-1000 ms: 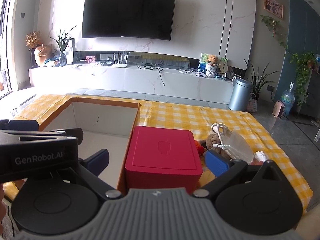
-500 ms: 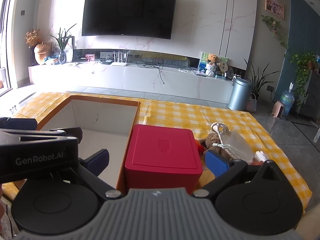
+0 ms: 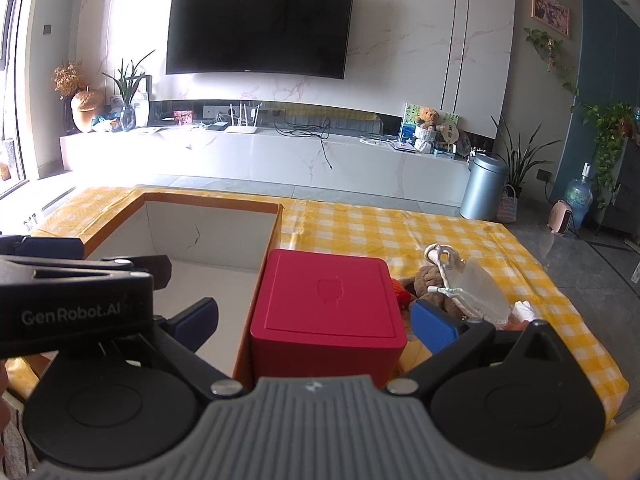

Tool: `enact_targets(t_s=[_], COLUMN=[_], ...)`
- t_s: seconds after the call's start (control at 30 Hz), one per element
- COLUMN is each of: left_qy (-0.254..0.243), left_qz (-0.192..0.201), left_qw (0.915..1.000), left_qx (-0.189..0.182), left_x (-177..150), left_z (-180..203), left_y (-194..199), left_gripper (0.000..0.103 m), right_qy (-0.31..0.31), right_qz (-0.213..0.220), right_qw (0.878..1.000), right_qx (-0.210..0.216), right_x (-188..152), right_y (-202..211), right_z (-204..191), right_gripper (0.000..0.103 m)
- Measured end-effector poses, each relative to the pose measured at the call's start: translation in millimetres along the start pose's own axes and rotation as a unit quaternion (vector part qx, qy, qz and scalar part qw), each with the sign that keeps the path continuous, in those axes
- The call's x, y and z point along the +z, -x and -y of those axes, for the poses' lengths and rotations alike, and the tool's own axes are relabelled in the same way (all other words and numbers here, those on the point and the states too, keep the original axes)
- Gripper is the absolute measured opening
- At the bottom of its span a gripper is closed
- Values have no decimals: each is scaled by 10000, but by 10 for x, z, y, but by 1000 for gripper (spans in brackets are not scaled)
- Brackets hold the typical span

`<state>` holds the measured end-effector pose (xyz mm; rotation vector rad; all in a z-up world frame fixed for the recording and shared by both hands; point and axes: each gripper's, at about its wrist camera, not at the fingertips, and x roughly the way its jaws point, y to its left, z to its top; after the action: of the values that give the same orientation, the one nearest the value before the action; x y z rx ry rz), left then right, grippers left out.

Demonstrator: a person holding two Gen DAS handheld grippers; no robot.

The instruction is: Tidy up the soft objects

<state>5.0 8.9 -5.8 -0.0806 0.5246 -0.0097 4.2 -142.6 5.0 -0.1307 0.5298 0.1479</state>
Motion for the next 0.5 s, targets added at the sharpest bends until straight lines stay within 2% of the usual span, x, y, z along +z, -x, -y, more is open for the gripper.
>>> enact_targets(t_s=[0.13,0.23,0.43,0.5], left_qy=[-80,-235,-518,-516], left_qz=[167,166,-20,-198], left_qw=[9997,9994,9985,9979], left_qx=[-178,-171,-192,-338], left_x=[56,86,110,126], left_z=[36,107,254,277], left_y=[36,9,-122,-188], left_gripper=[92,92,92,92], right_qy=[458,515,401,373], right_qz=[39,5,-364,-541], right_qw=[9986,9983,9983,9973], right_qx=[-253,-261,-217,-317], right_x=[26,43,2,-30], right_y=[42,76,2,-70], right_z=[109,354,969,1129], right_gripper=[100,100,100,100])
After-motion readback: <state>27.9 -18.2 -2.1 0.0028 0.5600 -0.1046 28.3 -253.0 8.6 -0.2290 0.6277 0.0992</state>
